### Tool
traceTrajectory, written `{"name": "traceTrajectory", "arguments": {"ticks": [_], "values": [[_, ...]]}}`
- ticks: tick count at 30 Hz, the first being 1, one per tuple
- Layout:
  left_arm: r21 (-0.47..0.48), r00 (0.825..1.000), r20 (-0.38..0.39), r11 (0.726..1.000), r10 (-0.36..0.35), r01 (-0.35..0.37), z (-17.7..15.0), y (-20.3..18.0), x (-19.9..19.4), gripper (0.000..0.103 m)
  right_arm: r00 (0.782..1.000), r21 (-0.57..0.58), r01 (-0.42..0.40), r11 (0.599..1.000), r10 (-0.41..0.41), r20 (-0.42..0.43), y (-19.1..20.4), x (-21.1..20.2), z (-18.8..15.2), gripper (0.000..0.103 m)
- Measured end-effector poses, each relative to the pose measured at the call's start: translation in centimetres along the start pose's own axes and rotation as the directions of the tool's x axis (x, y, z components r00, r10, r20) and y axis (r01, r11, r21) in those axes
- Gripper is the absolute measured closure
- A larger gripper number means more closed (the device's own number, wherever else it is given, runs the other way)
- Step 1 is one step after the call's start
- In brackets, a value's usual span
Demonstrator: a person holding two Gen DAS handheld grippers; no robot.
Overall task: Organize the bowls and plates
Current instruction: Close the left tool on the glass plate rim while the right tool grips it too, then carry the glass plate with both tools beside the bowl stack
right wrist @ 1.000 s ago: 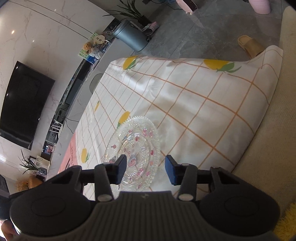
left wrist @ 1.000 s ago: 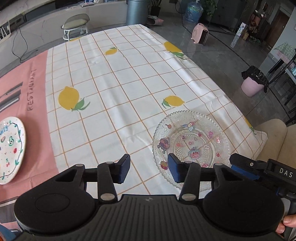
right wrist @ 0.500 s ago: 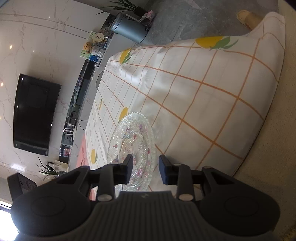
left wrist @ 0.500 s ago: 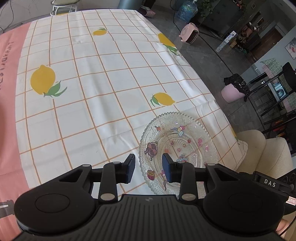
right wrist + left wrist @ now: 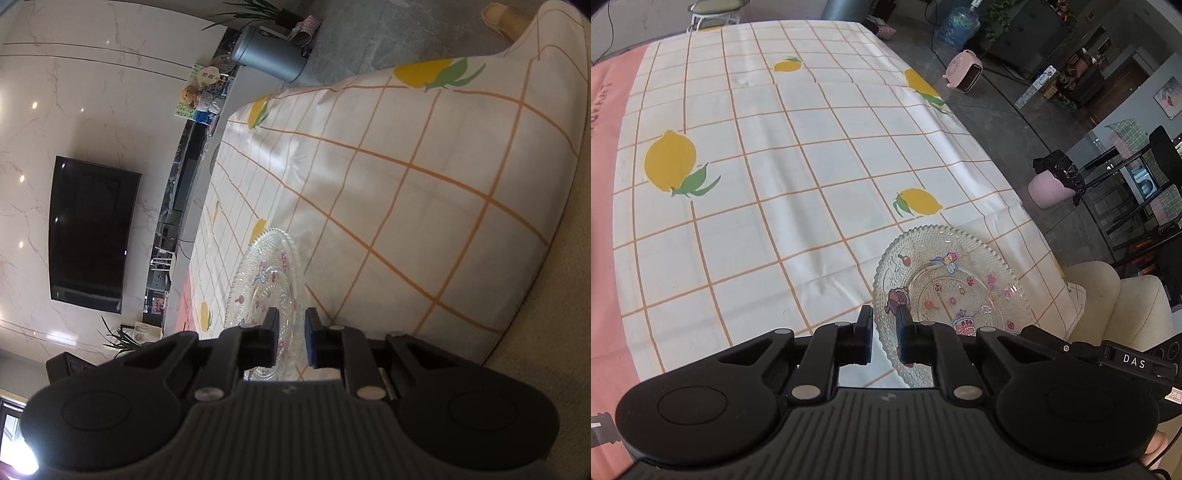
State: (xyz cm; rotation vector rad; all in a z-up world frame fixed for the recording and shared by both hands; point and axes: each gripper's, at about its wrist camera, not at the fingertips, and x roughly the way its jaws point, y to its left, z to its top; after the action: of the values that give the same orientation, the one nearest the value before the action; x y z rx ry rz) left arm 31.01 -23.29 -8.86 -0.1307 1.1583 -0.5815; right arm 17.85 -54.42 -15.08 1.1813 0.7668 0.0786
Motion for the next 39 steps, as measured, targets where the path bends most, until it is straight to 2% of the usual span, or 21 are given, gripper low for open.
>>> {"name": "traceTrajectory", "arguments": {"ticks": [6, 10, 21, 30, 33, 39], "values": [[-0.009, 1.000, 0.012, 1.000, -0.003, 0.003, 0.3, -0.2, -2.3, 0.089, 0.999, -0.018, -0.038, 0.999, 0.038, -0.001, 0.8, -0.3, -0.3, 0.088], [0.021, 0.999, 0.024, 0.999, 0.025, -0.025, 0.2, -0.3, -3.9, 0.089, 0.997, -0.045, -0.074, 0.996, 0.074, -0.010, 2.0, -0.5, -0.9, 0.088], [-0.016, 0.997, 0.049, 0.998, 0.053, -0.052, -0.8, 2.3, -9.1, 0.089, 0.986, -0.096, -0.157, 0.983, 0.151, -0.066, 6.0, -0.1, -3.3, 0.088], [-0.045, 0.994, 0.027, 0.994, 0.102, -0.100, -2.5, 6.0, -11.6, 0.089, 0.982, -0.163, -0.154, 0.975, 0.133, -0.130, 10.4, 1.8, -6.3, 0.088], [-0.060, 0.995, -0.001, 0.993, 0.101, -0.101, -3.0, 7.3, -11.9, 0.089, 0.984, -0.199, -0.133, 0.971, 0.106, -0.140, 11.6, 2.5, -7.3, 0.088], [-0.061, 0.991, -0.011, 0.990, 0.130, -0.130, -3.8, 9.2, -12.3, 0.090, 0.984, -0.266, -0.100, 0.959, 0.055, -0.171, 13.2, 3.9, -9.1, 0.088]]}}
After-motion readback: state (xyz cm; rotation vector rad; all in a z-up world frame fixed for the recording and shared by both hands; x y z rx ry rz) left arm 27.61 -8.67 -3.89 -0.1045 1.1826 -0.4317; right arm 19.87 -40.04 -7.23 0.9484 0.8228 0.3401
